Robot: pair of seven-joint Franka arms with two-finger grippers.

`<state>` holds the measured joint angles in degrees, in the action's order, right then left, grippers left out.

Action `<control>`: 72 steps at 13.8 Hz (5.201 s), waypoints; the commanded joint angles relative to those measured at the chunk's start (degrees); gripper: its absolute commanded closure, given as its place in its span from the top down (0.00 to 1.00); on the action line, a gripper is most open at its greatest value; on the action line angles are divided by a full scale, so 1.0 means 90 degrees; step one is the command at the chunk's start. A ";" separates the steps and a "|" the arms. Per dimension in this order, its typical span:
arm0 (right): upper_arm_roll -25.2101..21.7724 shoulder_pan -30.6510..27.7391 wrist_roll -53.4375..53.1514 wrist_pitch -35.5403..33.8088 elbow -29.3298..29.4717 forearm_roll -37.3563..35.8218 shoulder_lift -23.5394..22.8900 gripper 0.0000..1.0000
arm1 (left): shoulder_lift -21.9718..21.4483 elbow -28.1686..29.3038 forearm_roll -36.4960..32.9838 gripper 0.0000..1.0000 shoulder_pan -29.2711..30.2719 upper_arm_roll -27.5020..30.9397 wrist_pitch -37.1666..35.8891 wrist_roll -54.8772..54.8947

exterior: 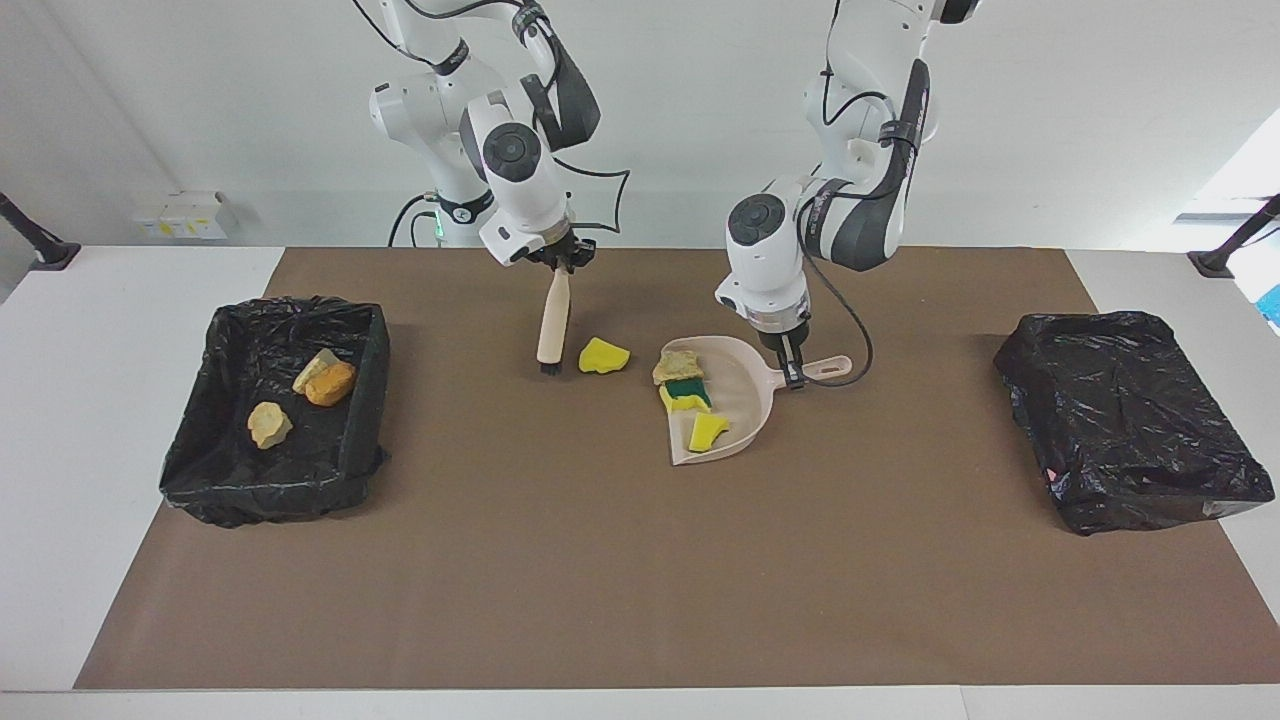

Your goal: Sweep and dump trash in bin

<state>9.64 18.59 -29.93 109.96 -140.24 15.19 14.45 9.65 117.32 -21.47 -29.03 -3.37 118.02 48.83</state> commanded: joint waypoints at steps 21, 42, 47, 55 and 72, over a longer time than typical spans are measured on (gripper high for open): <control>0.0062 0.1402 0.0064 0.1459 0.1803 0.1821 -0.2077 0.00 | -0.0428 0.0665 -0.0505 0.00 -0.0173 0.0061 0.0178 -0.0094; 0.0121 0.2970 -0.2325 0.1831 0.1441 -0.0420 -0.2013 0.00 | -0.1716 -0.0437 0.0423 0.00 0.1876 0.0188 -0.1244 0.2699; 0.0111 0.3081 -0.2523 0.1457 0.1762 -0.0428 -0.2260 1.00 | -0.1834 -0.0526 0.0500 0.00 0.3056 0.0296 -0.1220 0.3031; 0.0052 0.1901 -0.1414 -0.0260 0.2650 -0.0516 -0.1460 1.00 | -0.0402 -0.1791 0.1351 0.00 0.6026 0.0325 0.0197 0.6506; -0.0749 -0.1577 0.4018 -0.2286 0.4674 -0.2321 -0.1254 1.00 | 0.0042 -0.1815 -0.5190 0.00 0.5745 0.0354 0.0921 0.4039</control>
<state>2.29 6.10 3.60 89.87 -98.85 -3.19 3.41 12.77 99.09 -63.48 23.69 -0.66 128.27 88.50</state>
